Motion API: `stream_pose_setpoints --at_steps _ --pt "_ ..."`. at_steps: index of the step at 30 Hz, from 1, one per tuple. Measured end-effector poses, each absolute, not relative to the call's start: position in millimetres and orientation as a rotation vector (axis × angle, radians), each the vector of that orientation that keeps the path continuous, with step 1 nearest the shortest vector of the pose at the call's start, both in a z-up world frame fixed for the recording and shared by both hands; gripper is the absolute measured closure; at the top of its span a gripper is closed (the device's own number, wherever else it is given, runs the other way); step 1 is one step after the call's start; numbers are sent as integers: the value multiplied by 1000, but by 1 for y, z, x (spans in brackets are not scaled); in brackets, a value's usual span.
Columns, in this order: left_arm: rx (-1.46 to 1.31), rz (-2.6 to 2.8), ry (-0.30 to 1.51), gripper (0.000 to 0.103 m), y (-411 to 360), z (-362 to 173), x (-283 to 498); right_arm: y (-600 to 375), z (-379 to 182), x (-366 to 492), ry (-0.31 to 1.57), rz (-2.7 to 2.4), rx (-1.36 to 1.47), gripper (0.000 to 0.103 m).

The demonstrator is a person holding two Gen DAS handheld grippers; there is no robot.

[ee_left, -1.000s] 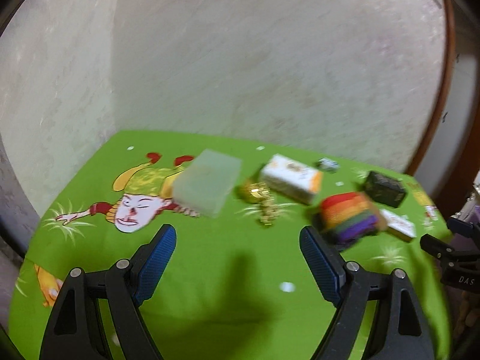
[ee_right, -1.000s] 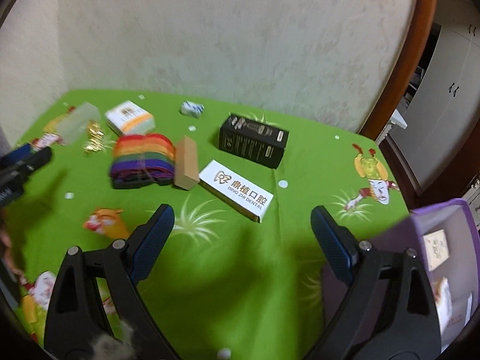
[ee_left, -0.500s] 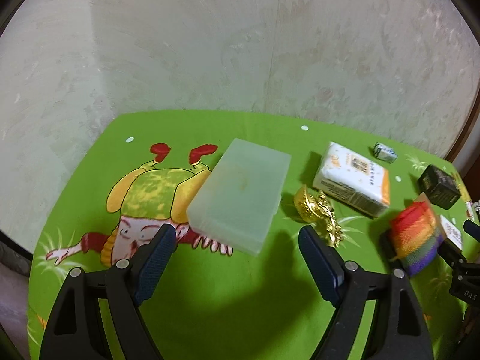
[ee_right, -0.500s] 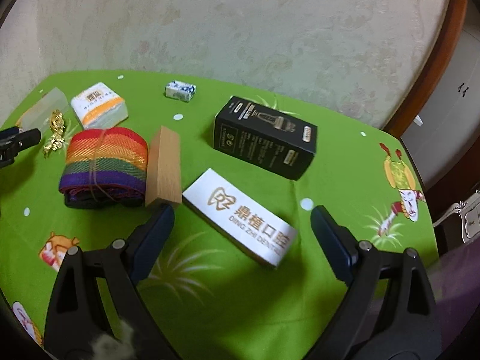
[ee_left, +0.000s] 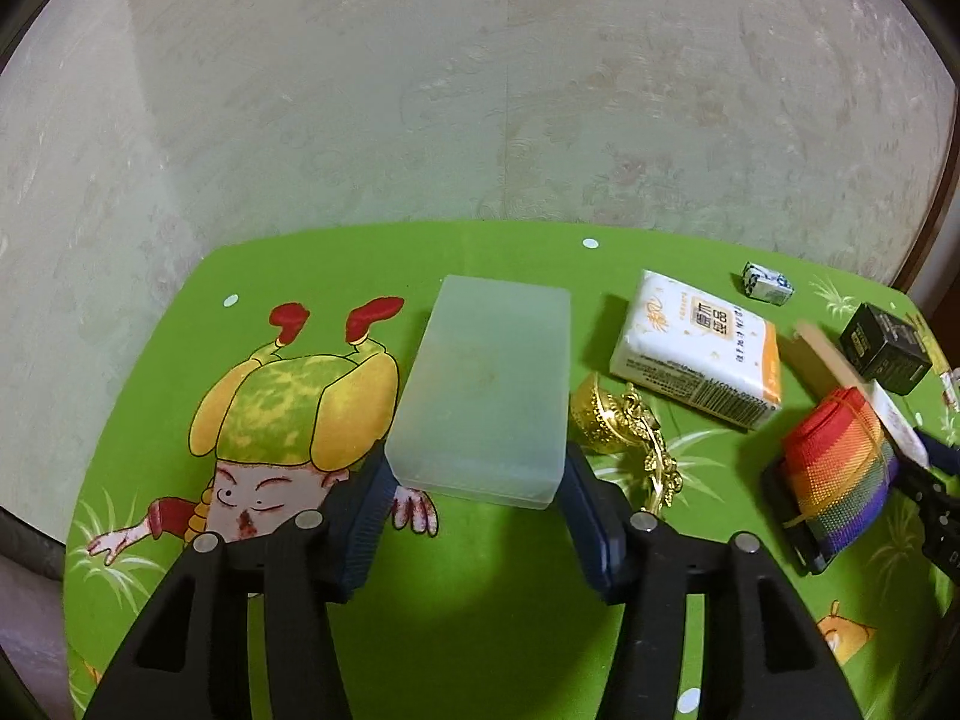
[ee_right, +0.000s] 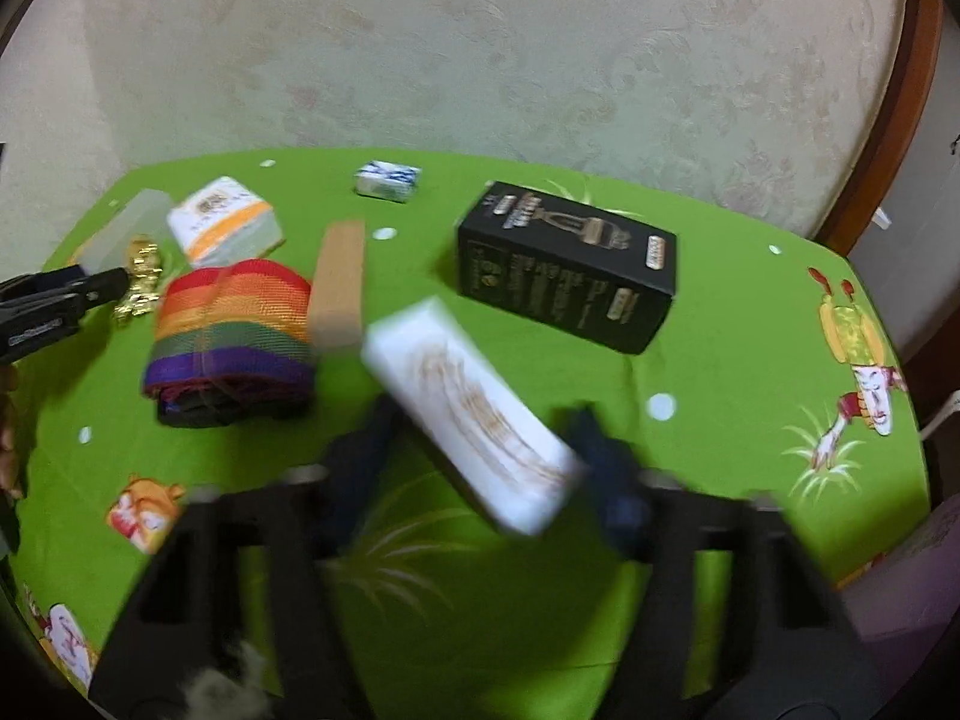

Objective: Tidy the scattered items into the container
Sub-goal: 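Grasp the frosted plastic box with the left gripper while the right gripper grasps the white dental box, then carry both boxes over the purple box and open both grippers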

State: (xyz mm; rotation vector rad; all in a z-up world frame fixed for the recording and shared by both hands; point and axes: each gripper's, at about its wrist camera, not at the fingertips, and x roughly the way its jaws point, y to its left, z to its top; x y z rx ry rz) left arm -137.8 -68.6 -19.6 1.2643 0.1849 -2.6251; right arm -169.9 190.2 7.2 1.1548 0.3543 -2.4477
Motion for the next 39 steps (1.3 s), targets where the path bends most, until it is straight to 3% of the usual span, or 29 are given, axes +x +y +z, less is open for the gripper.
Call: stream_pose_setpoints --at_steps 6,39 --pt "1260 -2622 194 49 -62 -19 -123 191 8 -164 331 -2452 1159 67" --pt "1260 -2623 335 49 20 -7 27 230 13 -42 329 -2353 1123 69"
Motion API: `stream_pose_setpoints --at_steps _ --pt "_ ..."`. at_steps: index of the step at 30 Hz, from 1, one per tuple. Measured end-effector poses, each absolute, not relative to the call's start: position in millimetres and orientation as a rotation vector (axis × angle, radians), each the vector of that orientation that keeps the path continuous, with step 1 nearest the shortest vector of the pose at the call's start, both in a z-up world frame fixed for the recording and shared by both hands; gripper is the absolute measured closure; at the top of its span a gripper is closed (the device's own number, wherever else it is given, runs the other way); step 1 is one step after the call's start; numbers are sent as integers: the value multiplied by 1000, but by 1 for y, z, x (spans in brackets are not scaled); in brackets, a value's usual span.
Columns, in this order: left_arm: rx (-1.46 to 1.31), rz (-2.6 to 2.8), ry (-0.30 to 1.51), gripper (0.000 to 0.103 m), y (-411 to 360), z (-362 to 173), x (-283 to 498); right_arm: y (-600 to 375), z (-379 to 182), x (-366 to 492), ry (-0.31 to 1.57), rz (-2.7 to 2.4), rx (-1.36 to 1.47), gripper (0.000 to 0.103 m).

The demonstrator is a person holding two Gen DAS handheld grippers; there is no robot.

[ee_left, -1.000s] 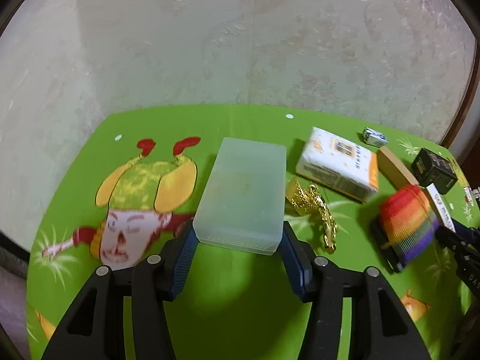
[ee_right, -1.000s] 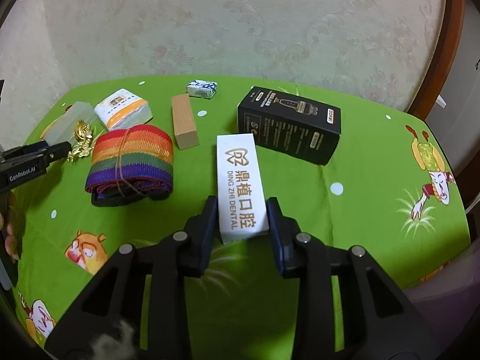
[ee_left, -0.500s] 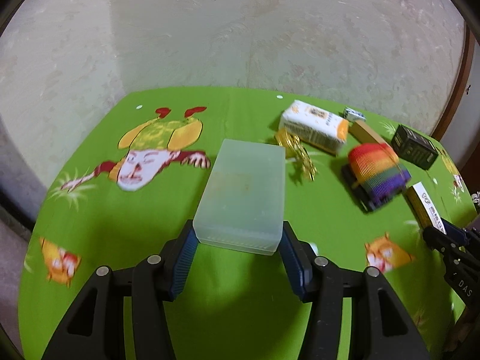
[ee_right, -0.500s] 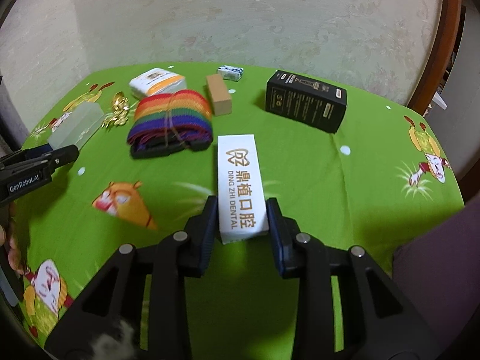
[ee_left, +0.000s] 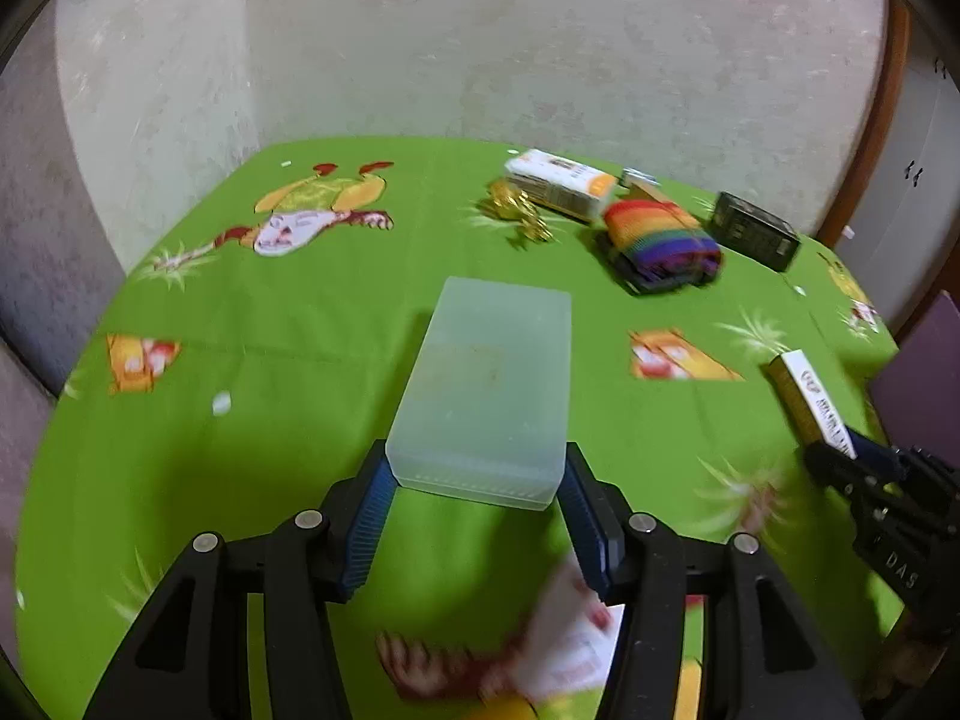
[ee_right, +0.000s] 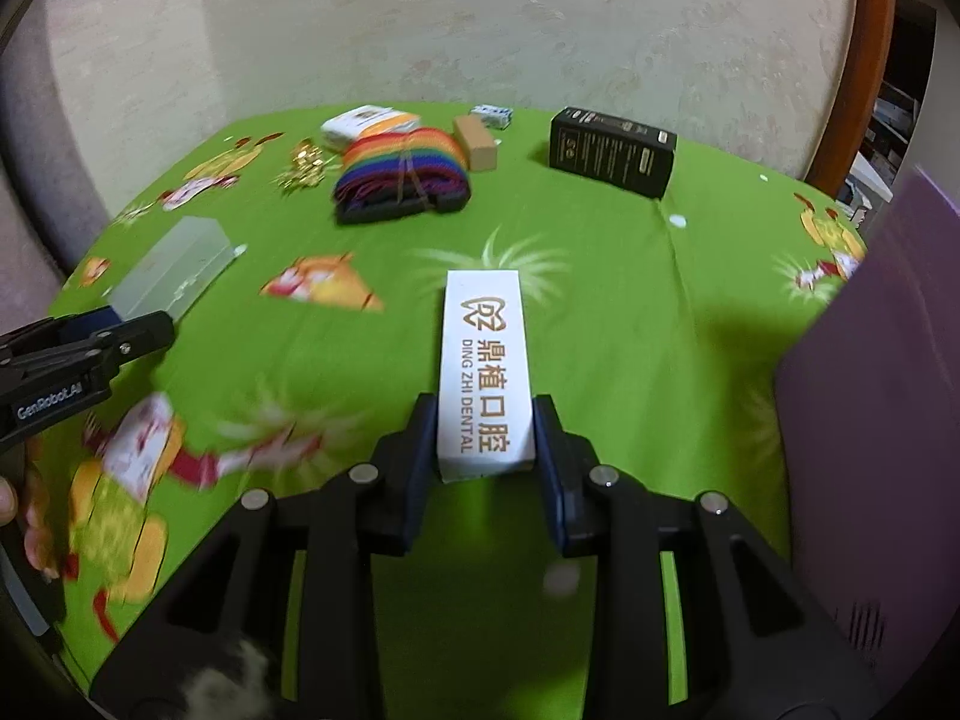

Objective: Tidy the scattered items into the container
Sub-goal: 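Carry both boxes over the purple box and open both grippers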

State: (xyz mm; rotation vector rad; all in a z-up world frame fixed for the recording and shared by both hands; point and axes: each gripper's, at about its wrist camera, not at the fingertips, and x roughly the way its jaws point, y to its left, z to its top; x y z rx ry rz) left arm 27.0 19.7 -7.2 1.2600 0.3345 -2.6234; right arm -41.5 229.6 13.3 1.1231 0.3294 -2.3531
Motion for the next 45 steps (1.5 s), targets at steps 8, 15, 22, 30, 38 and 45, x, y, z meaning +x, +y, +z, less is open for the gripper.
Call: stream_pose_setpoints --at_steps 8,15,22,30,38,45 --pt "1248 -2690 413 50 53 8 43 269 41 -6 244 -2329 1080 69" --pt "1184 -2779 451 50 79 38 43 309 88 10 152 -2377 977 69" --pt "1131 -2851 487 50 106 62 45 340 130 26 71 -2394 886 69" --pt "922 -3079 413 50 160 111 52 374 151 27 33 -2476 840 69" --pt "659 -3432 356 50 234 161 62 440 164 13 0 -2670 838 69" --pt "751 -3641 364 50 288 162 55 484 159 0 -27 -2785 882 69"
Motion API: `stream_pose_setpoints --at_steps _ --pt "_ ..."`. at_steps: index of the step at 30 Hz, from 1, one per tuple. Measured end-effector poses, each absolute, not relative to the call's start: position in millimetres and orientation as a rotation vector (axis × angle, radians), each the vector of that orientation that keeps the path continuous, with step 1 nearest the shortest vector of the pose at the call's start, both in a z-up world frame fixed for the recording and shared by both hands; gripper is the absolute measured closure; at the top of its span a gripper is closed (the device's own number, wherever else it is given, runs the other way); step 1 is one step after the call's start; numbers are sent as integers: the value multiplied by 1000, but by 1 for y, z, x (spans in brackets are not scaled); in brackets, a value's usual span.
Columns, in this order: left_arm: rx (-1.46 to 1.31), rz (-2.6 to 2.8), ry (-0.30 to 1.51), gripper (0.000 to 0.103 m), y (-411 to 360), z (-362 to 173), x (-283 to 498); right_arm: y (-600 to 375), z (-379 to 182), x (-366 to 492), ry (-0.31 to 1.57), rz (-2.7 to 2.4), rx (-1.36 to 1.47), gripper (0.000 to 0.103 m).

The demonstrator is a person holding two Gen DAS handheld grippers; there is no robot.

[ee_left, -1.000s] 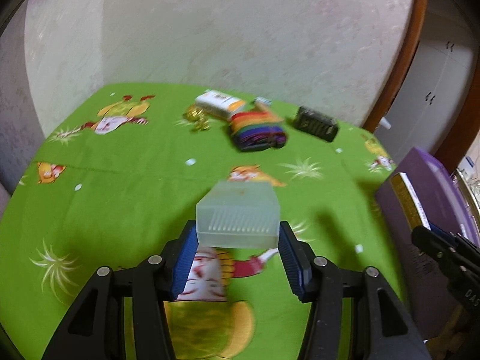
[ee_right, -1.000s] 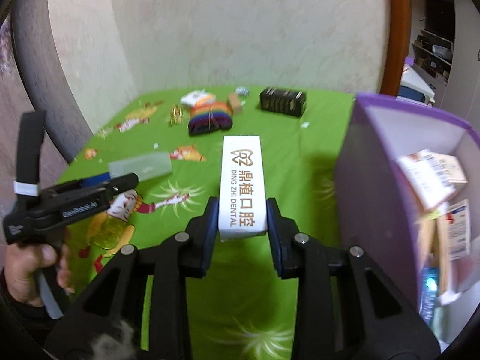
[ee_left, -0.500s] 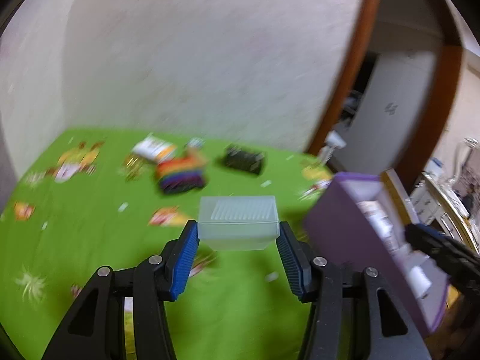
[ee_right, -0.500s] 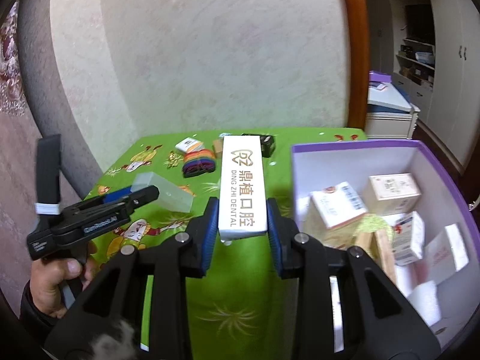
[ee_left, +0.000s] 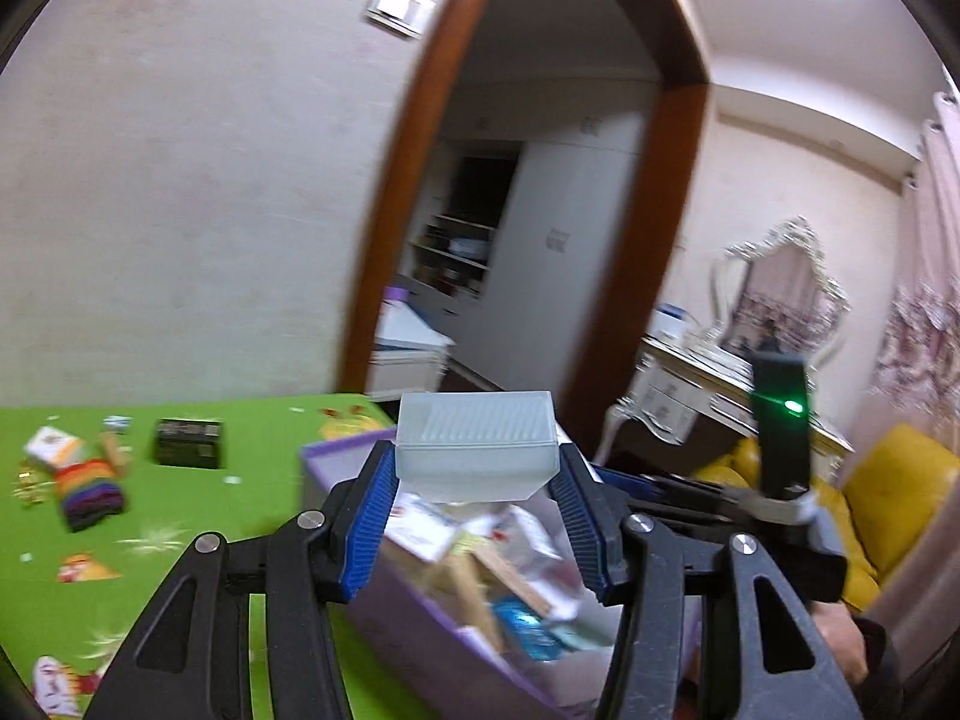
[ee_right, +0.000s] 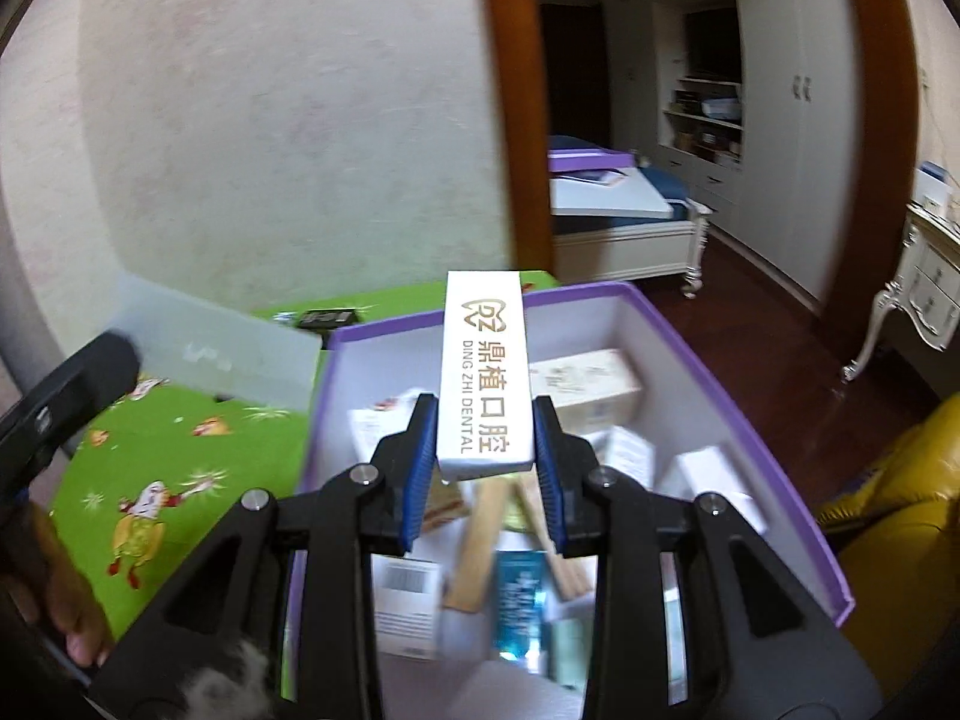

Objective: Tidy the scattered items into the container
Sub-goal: 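Carry both boxes over the purple box and open both grippers, then move both open grippers back over the table items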

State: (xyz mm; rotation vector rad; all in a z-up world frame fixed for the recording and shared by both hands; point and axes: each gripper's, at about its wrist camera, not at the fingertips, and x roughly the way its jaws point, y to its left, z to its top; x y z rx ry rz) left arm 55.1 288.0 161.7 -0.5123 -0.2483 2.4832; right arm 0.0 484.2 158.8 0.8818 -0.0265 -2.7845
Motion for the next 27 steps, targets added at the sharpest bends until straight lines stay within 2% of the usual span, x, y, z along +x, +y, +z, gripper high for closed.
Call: stream_pose_setpoints --at_steps 8,9,10,11,12,13,14,15,27 --pt "-586 2373 -214 49 320 146 42 507 157 -8 -65 -2834 916 69" --pt "-602 2359 -204 47 325 145 40 509 157 -9 -71 -2840 922 68" --pt "-617 2354 -199 41 329 144 39 511 157 -8 -75 -2850 931 68" --pt "-629 2352 -197 32 331 142 39 513 156 -9 -83 -2858 942 63" --pt "-630 2357 -199 28 332 141 38 514 156 -9 -91 -2864 946 51" --pt "-623 2372 -205 24 331 141 37 515 156 -8 -101 -2870 945 44" --pt "-618 2382 -215 22 328 142 36 515 156 -8 -104 -2882 946 33" --pt "-616 2385 -223 22 325 141 36 515 156 -8 -104 -2887 945 27" --pt "-568 2544 -334 22 263 140 33 490 165 -9 -69 -2876 895 27"
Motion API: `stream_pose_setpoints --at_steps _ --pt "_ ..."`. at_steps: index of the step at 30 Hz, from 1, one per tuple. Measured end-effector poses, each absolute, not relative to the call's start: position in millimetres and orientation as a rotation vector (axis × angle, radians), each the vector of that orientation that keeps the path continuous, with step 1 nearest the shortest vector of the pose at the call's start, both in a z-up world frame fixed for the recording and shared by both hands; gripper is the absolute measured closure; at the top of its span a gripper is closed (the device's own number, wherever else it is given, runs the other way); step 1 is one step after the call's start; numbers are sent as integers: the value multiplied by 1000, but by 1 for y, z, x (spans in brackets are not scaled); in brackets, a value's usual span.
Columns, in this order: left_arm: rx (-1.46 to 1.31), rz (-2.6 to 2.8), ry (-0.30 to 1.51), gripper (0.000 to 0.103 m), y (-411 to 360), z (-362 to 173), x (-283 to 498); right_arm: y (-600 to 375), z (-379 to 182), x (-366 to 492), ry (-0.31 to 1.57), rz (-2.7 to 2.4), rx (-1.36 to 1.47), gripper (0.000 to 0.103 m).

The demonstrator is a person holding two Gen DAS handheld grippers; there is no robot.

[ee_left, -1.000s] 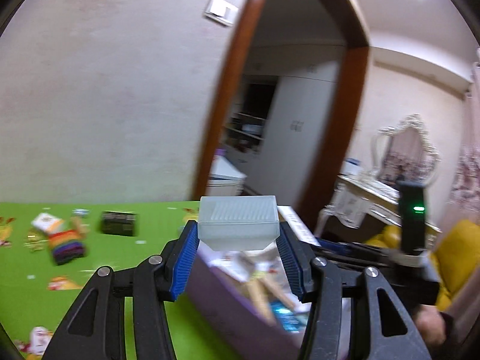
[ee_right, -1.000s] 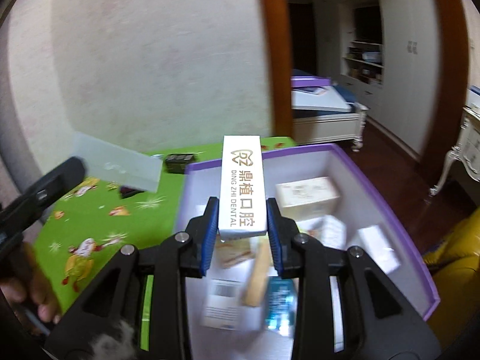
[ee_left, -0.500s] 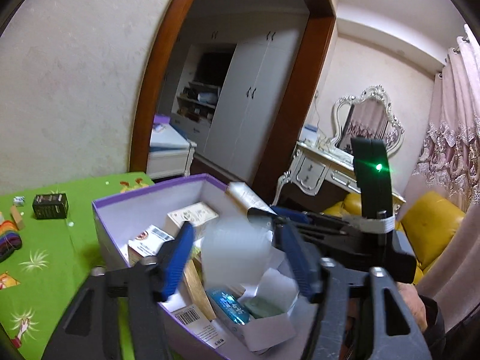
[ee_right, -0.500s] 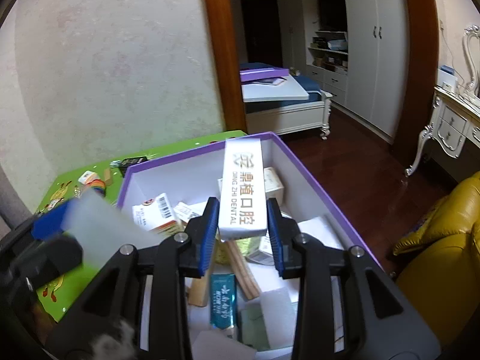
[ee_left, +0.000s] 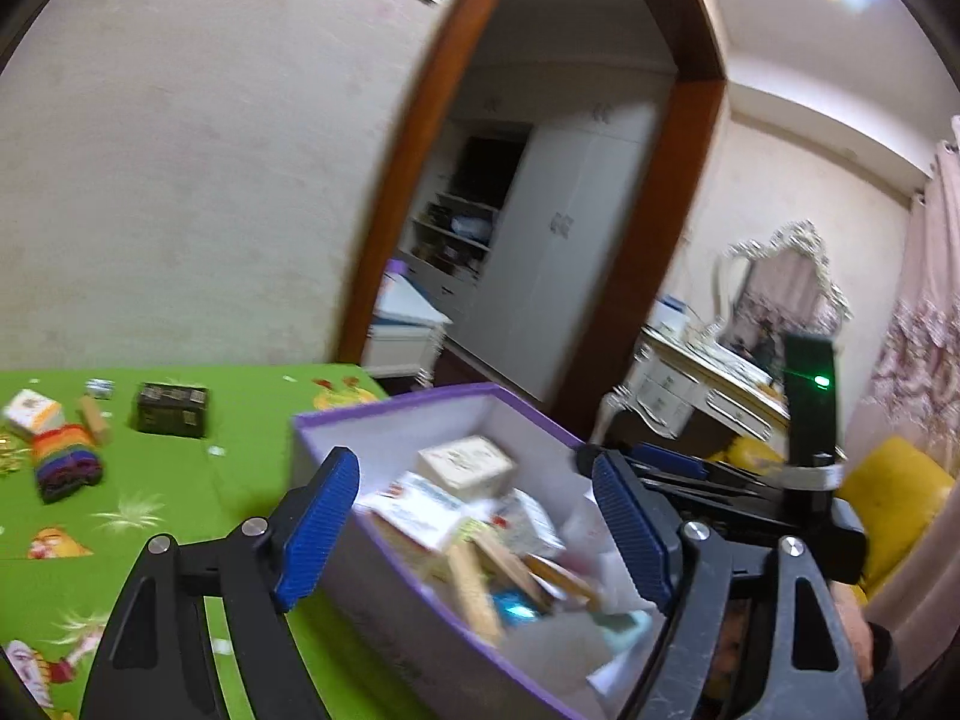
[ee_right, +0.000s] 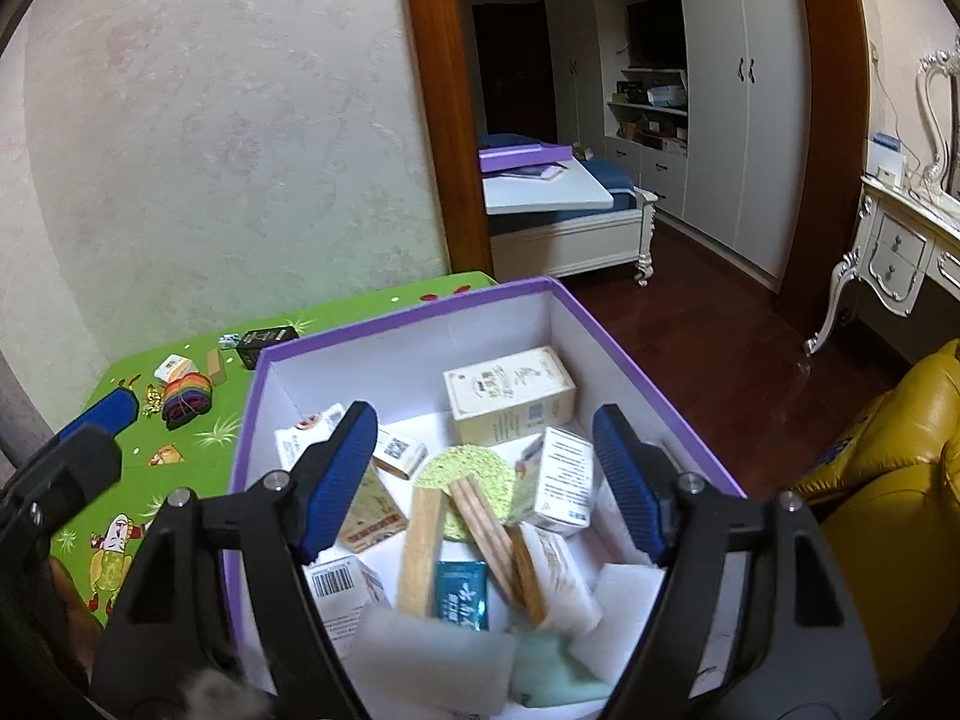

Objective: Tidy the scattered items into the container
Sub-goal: 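Move both open grippers back over the table items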

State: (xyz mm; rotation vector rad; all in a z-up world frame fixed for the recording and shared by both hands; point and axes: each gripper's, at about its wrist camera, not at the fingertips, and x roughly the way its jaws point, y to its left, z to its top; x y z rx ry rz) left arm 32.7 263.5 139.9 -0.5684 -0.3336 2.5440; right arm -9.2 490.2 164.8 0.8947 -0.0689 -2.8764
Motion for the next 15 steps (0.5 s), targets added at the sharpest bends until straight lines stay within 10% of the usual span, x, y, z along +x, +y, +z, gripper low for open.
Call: stream_pose_setpoints --at_steps 15 --pt "-664 2922 -563 27 102 104 13 377 193 1 34 -2669 739 25"
